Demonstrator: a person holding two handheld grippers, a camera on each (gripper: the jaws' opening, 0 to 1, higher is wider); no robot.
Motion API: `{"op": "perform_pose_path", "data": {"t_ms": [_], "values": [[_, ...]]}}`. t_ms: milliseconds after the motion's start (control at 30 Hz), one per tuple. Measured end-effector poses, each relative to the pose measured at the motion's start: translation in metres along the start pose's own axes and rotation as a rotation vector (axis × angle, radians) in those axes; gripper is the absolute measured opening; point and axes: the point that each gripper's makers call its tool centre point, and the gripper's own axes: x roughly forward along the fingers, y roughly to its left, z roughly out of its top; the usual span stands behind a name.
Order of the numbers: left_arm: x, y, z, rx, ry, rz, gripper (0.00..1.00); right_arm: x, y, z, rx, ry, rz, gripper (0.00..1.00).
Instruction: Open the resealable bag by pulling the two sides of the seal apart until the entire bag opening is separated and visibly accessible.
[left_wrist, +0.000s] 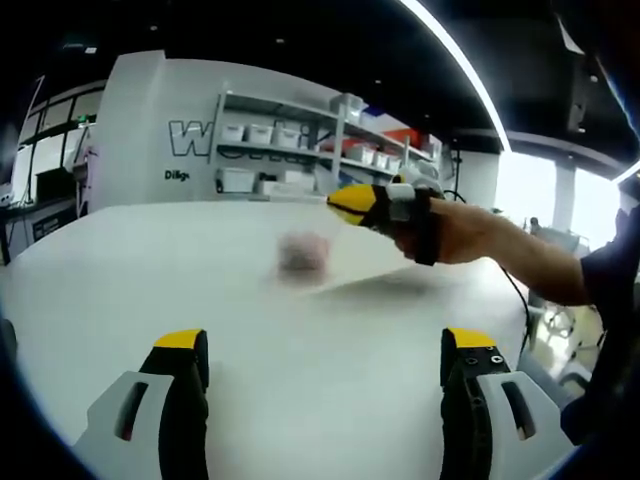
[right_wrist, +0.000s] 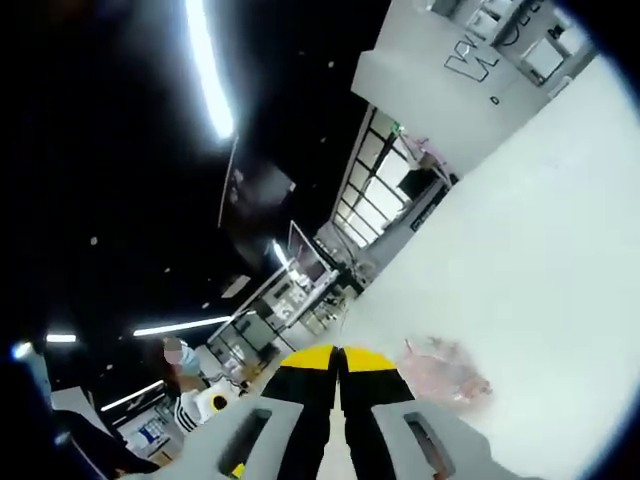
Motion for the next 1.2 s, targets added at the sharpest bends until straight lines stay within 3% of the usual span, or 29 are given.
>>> {"op": "perform_pose_path", "data": {"t_ms": [467,1200], "values": [[0.0,-0.001,0.0,-0.001,-0.002,-0.001,0.96,-0.005,-0.002,0.007,0.052,-0.046,0.004,0.0],[0.002,0.001,0.002,-0.004,-0.011,0.011,0.95,-0.009,-0.003,0.013,0.073,-0.068,-0.001,0.0]]}}
